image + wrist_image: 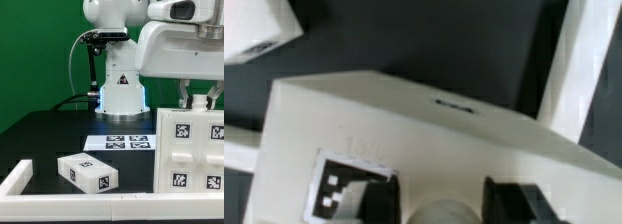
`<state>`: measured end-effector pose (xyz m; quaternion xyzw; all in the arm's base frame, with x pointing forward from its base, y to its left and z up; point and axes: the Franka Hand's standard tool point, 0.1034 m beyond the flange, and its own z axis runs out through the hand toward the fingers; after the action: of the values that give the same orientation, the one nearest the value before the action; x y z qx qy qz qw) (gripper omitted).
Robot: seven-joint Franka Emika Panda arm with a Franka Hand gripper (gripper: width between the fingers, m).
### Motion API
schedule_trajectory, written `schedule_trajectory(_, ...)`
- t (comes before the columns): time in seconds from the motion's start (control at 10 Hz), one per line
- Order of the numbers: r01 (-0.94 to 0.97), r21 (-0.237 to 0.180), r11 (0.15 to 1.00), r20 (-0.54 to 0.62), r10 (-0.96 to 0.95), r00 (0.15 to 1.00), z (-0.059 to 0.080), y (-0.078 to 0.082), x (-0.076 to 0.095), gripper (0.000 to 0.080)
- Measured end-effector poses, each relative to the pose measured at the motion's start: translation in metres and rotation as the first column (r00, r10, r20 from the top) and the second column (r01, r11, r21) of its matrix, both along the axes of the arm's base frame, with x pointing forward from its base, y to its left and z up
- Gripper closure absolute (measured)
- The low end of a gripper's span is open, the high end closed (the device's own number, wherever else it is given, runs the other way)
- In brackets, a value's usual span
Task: Assemble cabinet
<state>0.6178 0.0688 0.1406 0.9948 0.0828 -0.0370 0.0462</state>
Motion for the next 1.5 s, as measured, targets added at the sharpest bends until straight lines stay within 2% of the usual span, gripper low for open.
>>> schedule_trajectory(0.4,-0.006,-0.002,1.0,0.006,0.006,1.0,0.0,0.001,0.002,0.0583)
schedule_trajectory(0.6,0.012,-0.005,1.0,0.03,-0.011,0.999,0.0,0.008,0.0,0.0583)
schedule_trajectory(1.0,0.031,-0.003,1.0,0.043,-0.031,0.999,0.0,0.007,-0.002,0.0583)
schedule_trajectory(1.5,-0.096,0.003,0.995,0.075,0.096,0.993,0.001,0.01,0.007,0.0583)
